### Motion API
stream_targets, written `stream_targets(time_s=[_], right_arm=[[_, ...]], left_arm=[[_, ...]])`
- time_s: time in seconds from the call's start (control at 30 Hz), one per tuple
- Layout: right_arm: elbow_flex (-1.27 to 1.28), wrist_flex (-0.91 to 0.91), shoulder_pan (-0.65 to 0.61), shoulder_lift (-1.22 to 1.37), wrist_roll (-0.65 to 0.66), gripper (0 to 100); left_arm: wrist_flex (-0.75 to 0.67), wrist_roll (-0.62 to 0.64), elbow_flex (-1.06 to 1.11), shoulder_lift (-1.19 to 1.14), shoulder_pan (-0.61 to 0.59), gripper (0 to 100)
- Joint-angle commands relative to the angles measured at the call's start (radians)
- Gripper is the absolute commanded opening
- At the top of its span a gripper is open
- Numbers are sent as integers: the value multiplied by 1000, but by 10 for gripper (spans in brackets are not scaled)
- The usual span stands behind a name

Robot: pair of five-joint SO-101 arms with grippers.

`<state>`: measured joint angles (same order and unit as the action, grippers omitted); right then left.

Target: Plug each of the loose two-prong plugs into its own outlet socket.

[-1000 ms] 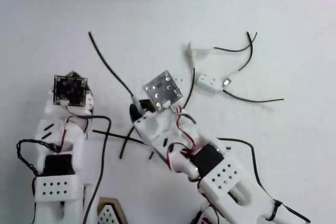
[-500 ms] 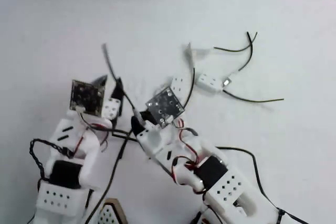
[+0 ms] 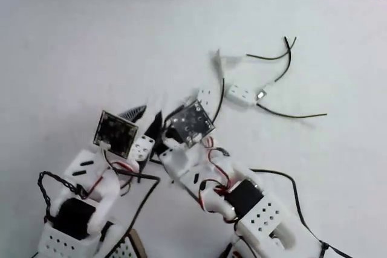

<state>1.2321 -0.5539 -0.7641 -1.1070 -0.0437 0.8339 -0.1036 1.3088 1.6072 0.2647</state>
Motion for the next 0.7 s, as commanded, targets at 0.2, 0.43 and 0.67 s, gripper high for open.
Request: stream_targets(time_s=[0.2,0.43,0.67], right_arm=[[-23,199,372,-16,-106,17],[-28,285,578,-16,-222,17],[-41,286,644,-16,-256,17]], left_arm=[[41,64,-58,5,-139,199],[57,61,-75,-130,-54,199],[117,-167,-207,-490,82,200]])
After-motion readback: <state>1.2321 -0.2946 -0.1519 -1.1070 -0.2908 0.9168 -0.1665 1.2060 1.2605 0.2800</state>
